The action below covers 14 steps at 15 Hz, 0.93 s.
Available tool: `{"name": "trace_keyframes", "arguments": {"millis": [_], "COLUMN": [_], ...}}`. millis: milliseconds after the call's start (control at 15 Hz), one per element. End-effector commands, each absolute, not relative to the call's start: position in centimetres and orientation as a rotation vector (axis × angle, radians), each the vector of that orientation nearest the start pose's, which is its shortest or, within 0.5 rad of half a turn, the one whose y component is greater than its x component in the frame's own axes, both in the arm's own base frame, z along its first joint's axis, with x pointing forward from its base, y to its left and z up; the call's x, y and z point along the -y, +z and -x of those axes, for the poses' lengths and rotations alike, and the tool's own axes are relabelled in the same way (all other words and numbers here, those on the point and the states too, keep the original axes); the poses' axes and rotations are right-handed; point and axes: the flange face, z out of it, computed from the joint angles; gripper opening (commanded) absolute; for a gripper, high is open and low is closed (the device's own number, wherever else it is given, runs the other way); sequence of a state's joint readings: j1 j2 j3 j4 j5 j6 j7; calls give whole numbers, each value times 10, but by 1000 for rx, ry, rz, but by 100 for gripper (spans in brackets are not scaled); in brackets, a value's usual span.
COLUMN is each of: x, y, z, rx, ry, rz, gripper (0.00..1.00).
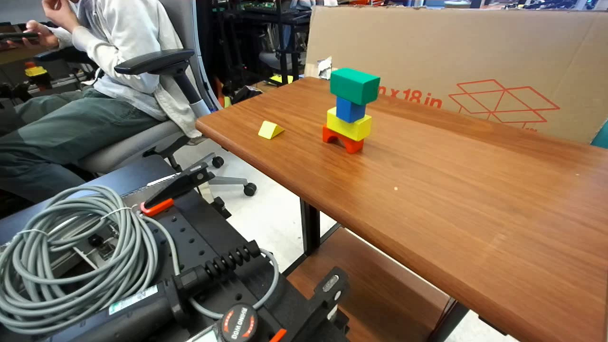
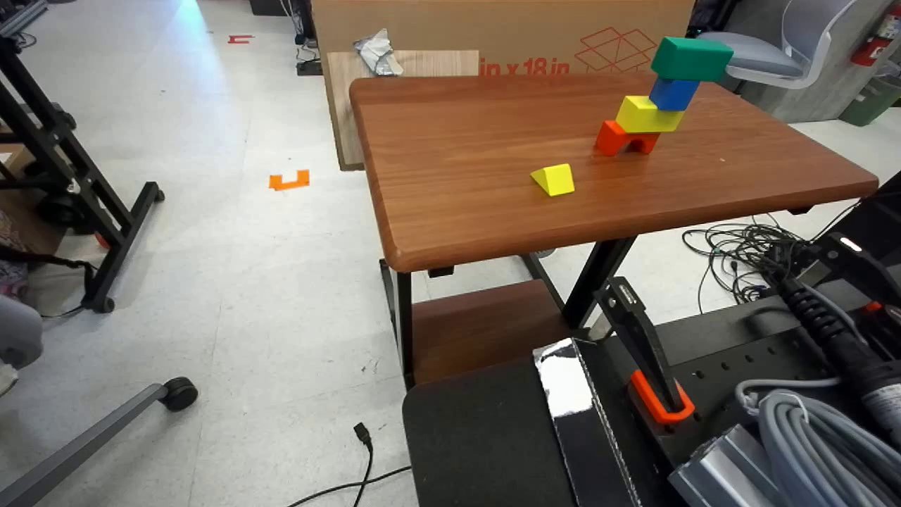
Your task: Put the yellow block on top of the stack
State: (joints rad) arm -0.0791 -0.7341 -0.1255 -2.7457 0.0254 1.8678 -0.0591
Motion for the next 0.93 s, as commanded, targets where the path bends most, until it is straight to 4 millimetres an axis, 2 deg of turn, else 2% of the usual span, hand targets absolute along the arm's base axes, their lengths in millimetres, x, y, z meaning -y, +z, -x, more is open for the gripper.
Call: {"name": "trace_keyframes", "arguments": {"millis": [0,200,467,600,867], "x": [9,-33,-74,-89,-105], "y": [400,385,361,347,317], "z": [-344,-373,-405,-415,-436], "rx": [-160,-130,-76,-65,-70], "ry": [230,200,121,77,58], "rz": [3011,3033,3109,3124,3131], "gripper": [100,100,100,100,100]}}
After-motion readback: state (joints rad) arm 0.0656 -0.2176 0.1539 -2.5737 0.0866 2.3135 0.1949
